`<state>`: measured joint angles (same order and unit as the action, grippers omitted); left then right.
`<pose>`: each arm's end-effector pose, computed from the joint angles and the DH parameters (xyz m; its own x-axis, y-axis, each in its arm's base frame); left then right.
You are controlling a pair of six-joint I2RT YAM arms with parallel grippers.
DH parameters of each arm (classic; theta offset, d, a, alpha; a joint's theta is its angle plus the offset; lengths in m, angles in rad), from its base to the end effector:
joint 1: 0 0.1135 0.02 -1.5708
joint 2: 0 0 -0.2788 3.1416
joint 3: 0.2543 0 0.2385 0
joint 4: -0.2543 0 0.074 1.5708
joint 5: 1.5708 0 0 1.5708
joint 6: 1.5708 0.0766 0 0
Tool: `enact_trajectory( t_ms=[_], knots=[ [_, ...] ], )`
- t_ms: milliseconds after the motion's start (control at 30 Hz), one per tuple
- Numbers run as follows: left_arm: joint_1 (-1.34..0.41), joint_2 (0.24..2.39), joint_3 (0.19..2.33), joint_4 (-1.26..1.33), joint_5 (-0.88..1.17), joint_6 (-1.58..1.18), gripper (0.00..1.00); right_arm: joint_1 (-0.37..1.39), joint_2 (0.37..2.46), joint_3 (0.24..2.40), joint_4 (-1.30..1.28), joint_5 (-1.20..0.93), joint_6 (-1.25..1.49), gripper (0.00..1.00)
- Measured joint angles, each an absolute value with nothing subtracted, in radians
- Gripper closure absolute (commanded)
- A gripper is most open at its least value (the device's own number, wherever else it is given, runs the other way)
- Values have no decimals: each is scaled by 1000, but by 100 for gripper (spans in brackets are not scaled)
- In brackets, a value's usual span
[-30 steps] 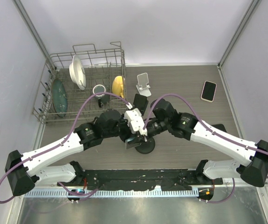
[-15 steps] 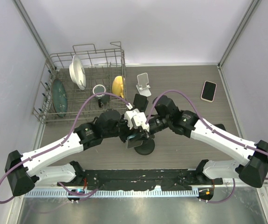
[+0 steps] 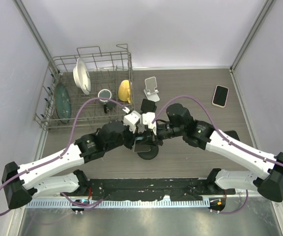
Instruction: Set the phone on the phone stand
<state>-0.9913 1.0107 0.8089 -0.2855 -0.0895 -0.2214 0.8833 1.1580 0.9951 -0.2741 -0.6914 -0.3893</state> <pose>0.1387 -0.1995 0.2918 -0.4237 0.2480 -0.8712 0.7146 0.6826 -0.1532 0.1312 0.2367 0.3344 0.1166 -0.3187 -0.9407 -0.9919 -0.0849 -0.0942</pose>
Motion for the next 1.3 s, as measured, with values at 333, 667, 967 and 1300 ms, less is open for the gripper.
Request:
enact_trajectory(
  t_ms=[333,667,967,1300],
  knots=[
    [-1101,887,710,-260,-375,-451,100,1236,1127,1060,-405,272,113,99],
    [-1272,907,712,-297,-645,-520,100,1435,1264,1180,-591,765,535,99],
    [-1285,905,724,-375,-706,-609,94,1404,1250,1114,-459,708,487,99],
    [-1267,868,807,-610,-714,-694,49,1362,1250,1084,-355,574,333,99]
  ],
)
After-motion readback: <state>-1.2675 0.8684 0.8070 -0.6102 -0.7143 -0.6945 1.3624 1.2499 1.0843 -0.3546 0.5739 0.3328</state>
